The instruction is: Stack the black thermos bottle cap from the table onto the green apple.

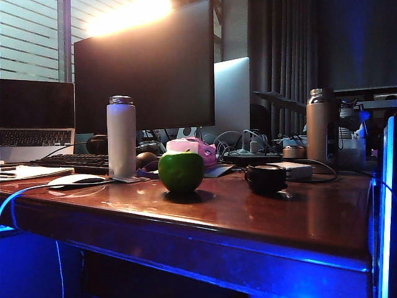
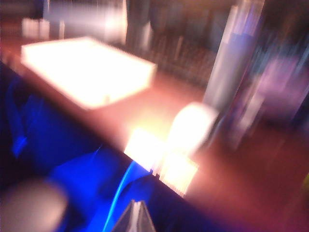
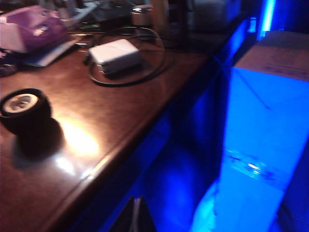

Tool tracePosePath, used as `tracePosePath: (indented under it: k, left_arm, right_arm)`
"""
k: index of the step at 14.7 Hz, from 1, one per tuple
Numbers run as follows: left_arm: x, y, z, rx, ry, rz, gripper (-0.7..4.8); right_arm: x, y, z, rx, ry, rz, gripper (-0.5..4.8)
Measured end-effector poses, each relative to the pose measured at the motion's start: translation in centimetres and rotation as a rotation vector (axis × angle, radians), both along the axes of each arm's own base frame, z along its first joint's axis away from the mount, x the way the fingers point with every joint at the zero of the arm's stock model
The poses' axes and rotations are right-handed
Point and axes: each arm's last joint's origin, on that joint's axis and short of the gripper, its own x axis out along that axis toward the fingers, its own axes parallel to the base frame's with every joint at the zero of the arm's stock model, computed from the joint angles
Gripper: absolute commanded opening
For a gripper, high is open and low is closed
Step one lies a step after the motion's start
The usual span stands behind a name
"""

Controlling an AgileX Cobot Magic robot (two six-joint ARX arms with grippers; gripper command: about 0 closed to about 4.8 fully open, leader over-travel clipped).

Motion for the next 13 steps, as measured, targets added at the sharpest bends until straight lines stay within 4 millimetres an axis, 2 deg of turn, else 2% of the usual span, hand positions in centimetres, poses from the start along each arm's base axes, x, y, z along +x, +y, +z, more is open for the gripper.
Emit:
tracePosePath:
  k: [1,2,4,5,7,9,10,11,13]
  left_arm:
    - [-0.8,0.0,2.6,-0.012,-0.096,0.000,-0.02]
    - [-1.5,0.1,4.8,-0.014,-0.160,0.019,-0.02]
    - [-1.7,0.2,9.3,0.017,-0.186,0.075,-0.03]
    - [-1.1,0.2,11.6,0.048,-0.181,0.079,-0.03]
    - [2.0,-0.1,16.5,0.135,-0.107,-0.023,-0.03]
    - [5.1,-0.9,21.1,0.204,-0.010,-0.281,-0.03]
    - [6.7,-1.4,23.4,0.225,0.012,-0.429,-0.03]
    - [8.2,-1.8,25.1,0.237,0.046,-0.589,-0.03]
    - [9.3,-2.3,26.6,0.254,0.145,-0.774,-0.03]
  right_arm:
    - [-0.1,0.0,0.3,0.017,-0.002,-0.001,-0.01]
    - [-0.3,0.0,1.6,0.055,-0.037,-0.003,-0.01]
    - [-0.8,0.0,4.8,0.115,-0.119,-0.005,-0.01]
    - [-0.9,0.0,6.0,0.120,-0.129,-0.004,-0.01]
    - [-0.6,0.0,9.8,0.122,-0.144,-0.002,-0.01]
    - [1.1,0.2,12.9,0.095,-0.111,0.054,-0.01]
    - [2.7,0.3,14.7,0.053,-0.087,0.113,-0.01]
    - [4.0,0.5,16.3,0.019,-0.086,0.176,-0.01]
    - [7.7,0.7,18.0,-0.015,-0.031,0.263,-0.01]
